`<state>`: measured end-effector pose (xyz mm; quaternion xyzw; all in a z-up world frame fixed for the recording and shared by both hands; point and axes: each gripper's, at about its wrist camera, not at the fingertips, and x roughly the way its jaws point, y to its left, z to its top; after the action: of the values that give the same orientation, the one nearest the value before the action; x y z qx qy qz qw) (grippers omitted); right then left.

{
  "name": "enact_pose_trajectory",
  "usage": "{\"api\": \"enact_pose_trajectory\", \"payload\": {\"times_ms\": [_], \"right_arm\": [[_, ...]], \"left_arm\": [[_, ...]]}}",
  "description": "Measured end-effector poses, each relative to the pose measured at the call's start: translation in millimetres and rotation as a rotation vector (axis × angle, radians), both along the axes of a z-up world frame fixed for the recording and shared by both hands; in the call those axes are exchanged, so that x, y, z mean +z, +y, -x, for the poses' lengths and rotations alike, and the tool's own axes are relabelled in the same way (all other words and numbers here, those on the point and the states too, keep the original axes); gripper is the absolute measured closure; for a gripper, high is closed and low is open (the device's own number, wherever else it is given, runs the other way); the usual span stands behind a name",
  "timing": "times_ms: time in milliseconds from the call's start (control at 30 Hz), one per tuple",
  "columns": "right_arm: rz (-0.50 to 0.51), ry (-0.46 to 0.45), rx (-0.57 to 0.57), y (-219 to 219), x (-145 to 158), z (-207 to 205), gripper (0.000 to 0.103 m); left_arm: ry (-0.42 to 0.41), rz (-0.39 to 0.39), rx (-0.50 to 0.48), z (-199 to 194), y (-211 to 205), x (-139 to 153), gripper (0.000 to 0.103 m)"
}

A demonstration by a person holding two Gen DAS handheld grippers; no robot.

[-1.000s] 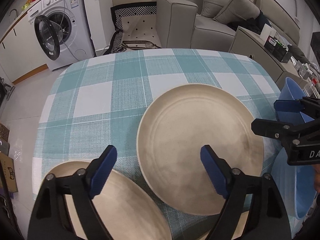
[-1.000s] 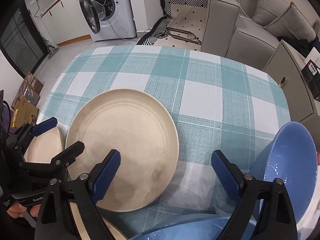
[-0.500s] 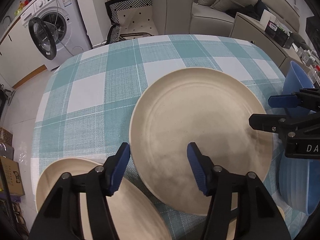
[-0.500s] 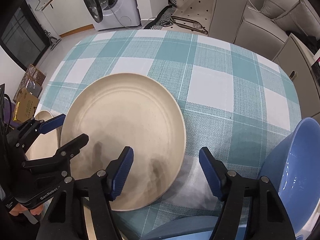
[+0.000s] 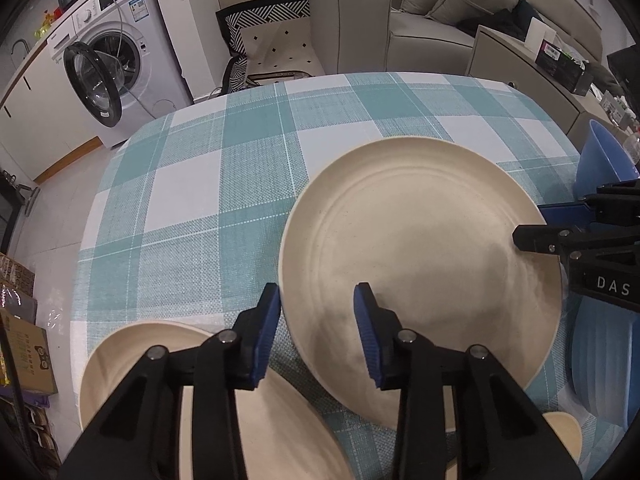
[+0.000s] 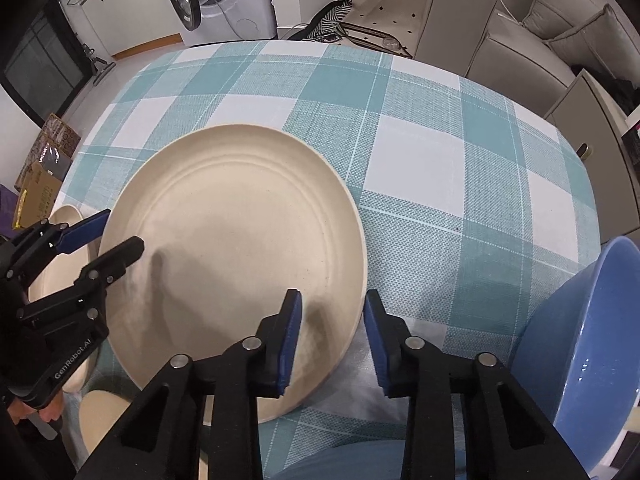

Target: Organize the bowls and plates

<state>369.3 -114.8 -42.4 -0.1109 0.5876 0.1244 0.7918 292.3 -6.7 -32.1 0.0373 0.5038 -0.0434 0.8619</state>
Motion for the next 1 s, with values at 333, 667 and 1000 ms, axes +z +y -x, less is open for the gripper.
{"api": "enact_pose_trajectory", "payload": {"times_ms": [333,667,1000], "right_arm": [[0.024,-0.041,-0.021,-6,2,0,0.085],[0.019,-0.077,-0.022,-5,12,6,0.085],[0.001,-0.12,-0.026,-5,28,10,0.085]], "left_arm": [[-0.002,0.021,0.015,0,1,2,0.075],[-0.014,0.049,0.03,7,4,9,0.076],[-0.058,0.06,0.042,14,7,26,0.076]]}}
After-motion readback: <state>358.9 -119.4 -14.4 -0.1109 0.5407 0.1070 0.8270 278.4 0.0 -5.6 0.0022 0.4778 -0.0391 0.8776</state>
